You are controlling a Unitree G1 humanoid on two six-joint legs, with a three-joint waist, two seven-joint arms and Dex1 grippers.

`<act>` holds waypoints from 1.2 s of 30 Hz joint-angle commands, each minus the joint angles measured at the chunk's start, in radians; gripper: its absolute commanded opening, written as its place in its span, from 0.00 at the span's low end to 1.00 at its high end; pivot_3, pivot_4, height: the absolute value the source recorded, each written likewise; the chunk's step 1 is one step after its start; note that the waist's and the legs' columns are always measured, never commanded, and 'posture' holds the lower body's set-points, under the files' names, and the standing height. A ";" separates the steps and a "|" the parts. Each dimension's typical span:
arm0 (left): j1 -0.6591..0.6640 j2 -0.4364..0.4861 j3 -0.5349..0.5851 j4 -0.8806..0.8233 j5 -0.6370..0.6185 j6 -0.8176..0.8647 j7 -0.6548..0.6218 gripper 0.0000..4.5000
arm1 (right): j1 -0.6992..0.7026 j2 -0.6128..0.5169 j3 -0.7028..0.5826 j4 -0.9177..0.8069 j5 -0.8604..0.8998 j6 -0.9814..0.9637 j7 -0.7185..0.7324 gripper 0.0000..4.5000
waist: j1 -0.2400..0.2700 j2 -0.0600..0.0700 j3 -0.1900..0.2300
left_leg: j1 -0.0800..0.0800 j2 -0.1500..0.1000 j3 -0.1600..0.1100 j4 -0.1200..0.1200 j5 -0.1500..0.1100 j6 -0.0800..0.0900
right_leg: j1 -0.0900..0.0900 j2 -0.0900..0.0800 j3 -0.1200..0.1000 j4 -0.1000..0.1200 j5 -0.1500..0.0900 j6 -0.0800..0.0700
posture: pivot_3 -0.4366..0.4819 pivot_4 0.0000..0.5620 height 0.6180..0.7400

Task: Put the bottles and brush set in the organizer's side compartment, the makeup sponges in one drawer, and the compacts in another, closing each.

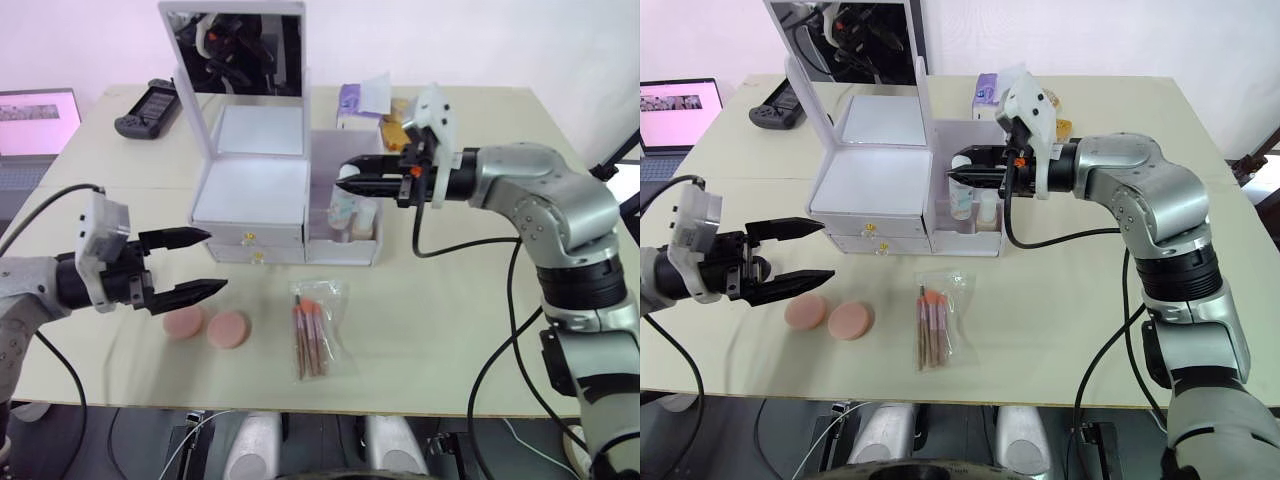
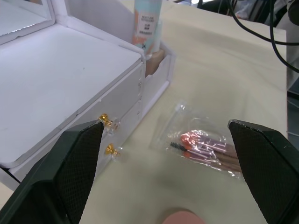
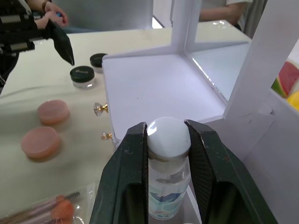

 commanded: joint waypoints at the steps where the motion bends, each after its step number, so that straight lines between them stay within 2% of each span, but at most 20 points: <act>1: 0.006 0.000 0.038 -0.031 -0.023 -0.004 0.021 1.00 | -0.052 0.019 0.016 0.021 -0.041 -0.025 0.027 0.15 | 0.000 0.000 0.000 | 0.000 0.000 0.000 0.000 0.000 0.000 | 0.000 0.000 0.000 0.000 0.000 0.000 | 0.48 0.27 1.00; 13: 0.021 -0.003 0.021 -0.072 -0.054 0.011 0.066 1.00 | -0.065 0.090 0.084 0.114 -0.177 -0.097 0.065 0.15 | 0.001 0.000 0.000 | 0.000 0.000 0.000 0.000 0.000 0.000 | 0.000 0.000 0.000 0.000 0.000 0.000 | 0.48 0.27 1.00; 36: 0.008 0.003 0.005 -0.084 -0.067 0.005 0.090 1.00 | -0.015 0.146 0.111 0.193 -0.280 -0.167 0.104 0.15 | -0.004 0.000 0.000 | 0.000 0.000 0.000 -0.001 0.000 0.000 | -0.001 0.001 0.000 0.001 0.000 0.000 | 0.48 0.27 1.00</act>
